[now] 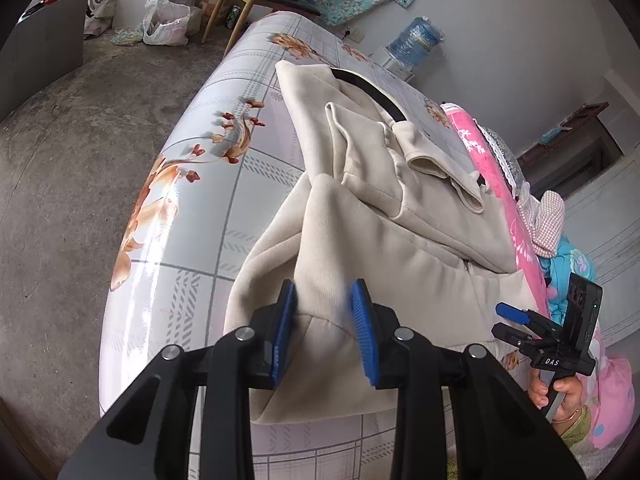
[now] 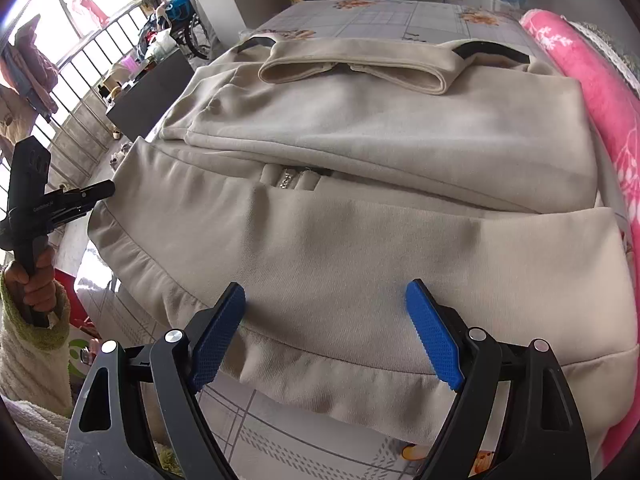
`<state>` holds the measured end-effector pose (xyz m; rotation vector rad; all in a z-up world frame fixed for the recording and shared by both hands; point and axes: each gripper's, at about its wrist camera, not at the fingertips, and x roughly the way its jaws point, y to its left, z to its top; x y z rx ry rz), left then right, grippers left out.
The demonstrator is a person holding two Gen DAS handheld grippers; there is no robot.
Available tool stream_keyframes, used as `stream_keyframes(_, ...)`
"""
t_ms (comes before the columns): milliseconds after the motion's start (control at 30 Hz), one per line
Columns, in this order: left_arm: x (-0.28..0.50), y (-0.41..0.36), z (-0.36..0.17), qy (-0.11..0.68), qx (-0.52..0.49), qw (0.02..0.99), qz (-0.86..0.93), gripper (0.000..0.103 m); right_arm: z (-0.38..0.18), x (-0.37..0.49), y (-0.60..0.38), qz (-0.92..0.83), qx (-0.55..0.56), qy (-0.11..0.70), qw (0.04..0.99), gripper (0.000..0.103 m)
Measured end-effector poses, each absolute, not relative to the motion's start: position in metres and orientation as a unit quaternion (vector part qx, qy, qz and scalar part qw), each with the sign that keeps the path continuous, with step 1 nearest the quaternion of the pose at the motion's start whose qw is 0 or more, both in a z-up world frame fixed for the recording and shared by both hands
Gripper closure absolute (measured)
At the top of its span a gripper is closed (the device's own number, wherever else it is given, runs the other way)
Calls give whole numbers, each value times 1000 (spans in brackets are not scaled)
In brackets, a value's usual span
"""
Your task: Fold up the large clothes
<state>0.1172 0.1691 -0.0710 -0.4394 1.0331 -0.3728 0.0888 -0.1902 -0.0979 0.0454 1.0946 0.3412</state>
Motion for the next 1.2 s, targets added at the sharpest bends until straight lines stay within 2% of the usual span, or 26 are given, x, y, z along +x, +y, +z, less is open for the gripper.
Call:
stream_keyframes(300,143,160,-80,492,-213,823,-187,75,-98,90,-189,158,17,517,841,24)
stream_keyframes(467,141,150,-69,468,-206,831,-220,75,-98,89,-189,159,16,516,842,24)
stream_keyframes(667,151,137,-77,493,-158,837,-180,75,-98,89,-190,161,20,513,843,24)
stream_keyframes(700,151,134,-75,492,-145,842,-169,78,-98,88,-190,161,21,512,843,24)
stream_keyframes(1000,125,87,-55,451,20,890,-66,83,-95,83,-202,167,42,503,847,24)
stream_keyframes(1200,119,70,-56,434,79,896,-43,85,-79,69,-236,160,83,470,864,24)
